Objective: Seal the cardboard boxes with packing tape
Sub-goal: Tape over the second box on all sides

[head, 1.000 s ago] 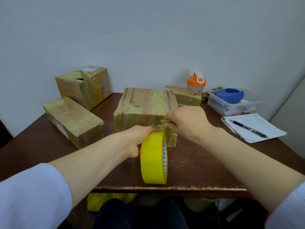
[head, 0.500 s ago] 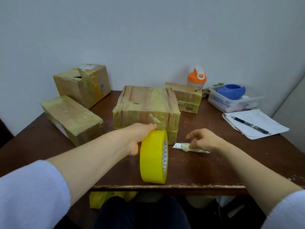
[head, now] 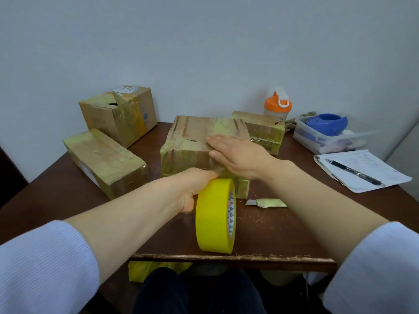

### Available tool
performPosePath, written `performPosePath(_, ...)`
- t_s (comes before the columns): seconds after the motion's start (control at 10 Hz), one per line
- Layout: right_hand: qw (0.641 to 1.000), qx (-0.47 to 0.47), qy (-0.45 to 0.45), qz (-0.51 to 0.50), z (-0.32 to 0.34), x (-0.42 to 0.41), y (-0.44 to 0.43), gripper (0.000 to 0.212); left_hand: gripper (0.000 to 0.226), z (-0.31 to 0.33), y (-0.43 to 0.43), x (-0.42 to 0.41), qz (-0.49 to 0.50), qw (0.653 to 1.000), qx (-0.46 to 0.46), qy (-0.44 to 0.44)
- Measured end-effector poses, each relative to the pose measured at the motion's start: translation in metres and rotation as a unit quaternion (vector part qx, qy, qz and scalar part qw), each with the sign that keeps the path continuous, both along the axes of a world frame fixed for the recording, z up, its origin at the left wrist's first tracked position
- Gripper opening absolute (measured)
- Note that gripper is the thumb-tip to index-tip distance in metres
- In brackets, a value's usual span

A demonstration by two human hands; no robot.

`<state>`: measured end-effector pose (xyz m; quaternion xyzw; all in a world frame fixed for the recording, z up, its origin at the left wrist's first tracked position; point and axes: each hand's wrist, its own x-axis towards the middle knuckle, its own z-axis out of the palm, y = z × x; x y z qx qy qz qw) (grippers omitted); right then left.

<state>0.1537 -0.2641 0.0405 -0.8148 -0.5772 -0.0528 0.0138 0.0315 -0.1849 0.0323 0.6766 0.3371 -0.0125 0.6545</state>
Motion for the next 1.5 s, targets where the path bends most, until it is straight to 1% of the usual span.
performPosePath(0.1, 1.0, 0.013, -0.014, 0.012, -0.001, 0.003, -0.001, 0.051, 0.043, -0.007, 0.007, 0.006, -0.017, 1.0, 0.015, 0.008)
performPosePath(0.2, 1.0, 0.012, -0.02, 0.018, -0.003, 0.003, 0.001, 0.051, 0.042, -0.007, 0.005, 0.001, -0.027, 1.0, 0.003, 0.013)
performPosePath(0.3, 0.999, -0.008, -0.035, 0.017, 0.0, 0.004, 0.002, 0.059, 0.026, -0.009, 0.004, -0.008, -0.049, 0.998, -0.043, 0.025)
performPosePath(0.4, 0.997, -0.011, -0.081, 0.01, 0.001, 0.005, 0.003, 0.067, 0.021, -0.01, 0.004, -0.011, -0.046, 0.997, -0.065, 0.015)
performPosePath(0.5, 0.997, 0.025, -0.067, 0.012, -0.007, 0.0, 0.006, 0.063, 0.02, -0.005, 0.008, -0.012, -0.039, 0.998, -0.052, 0.011)
performPosePath(0.6, 0.996, 0.003, -0.084, 0.015, -0.002, 0.002, 0.005, 0.065, 0.028, 0.0, 0.01, -0.015, -0.04, 0.998, -0.043, 0.02)
performPosePath(0.7, 0.993, -0.055, -0.104, 0.023, 0.007, 0.007, 0.002, 0.075, 0.029, 0.002, 0.012, -0.014, -0.043, 0.998, -0.04, 0.016)
performPosePath(0.8, 0.998, -0.055, 0.002, 0.036, 0.011, 0.008, 0.0, 0.076, 0.024, 0.004, 0.013, -0.013, -0.04, 0.998, -0.042, 0.007)
performPosePath(0.9, 0.995, -0.076, 0.04, 0.042, 0.017, 0.011, 0.0, 0.087, 0.021, 0.004, 0.013, -0.012, -0.038, 0.999, -0.034, 0.008)
performPosePath(1.0, 0.997, -0.005, 0.074, 0.026, 0.011, 0.009, -0.002, 0.077, 0.018, 0.006, 0.014, -0.012, -0.041, 0.999, -0.034, 0.007)
performPosePath(1.1, 0.999, 0.022, 0.012, 0.039, 0.005, 0.006, 0.001, 0.063, 0.02, 0.007, 0.013, -0.012, -0.039, 0.999, -0.031, 0.0)
performPosePath(1.2, 0.998, -0.035, 0.018, 0.048, 0.012, 0.01, -0.001, 0.074, 0.02, 0.01, 0.012, -0.013, -0.045, 0.999, -0.03, -0.005)
performPosePath(1.3, 0.997, -0.058, 0.041, 0.029, 0.015, 0.013, -0.004, 0.089, 0.021, 0.013, 0.014, -0.015, -0.046, 0.998, -0.03, -0.005)
performPosePath(1.4, 0.997, -0.061, 0.035, 0.023, 0.015, 0.012, -0.003, 0.088, 0.027, 0.014, 0.014, -0.016, -0.043, 0.999, -0.021, -0.007)
performPosePath(1.5, 0.998, -0.039, 0.033, 0.022, 0.013, 0.01, -0.001, 0.075, 0.03, 0.016, 0.015, -0.017, -0.049, 0.999, -0.011, -0.008)
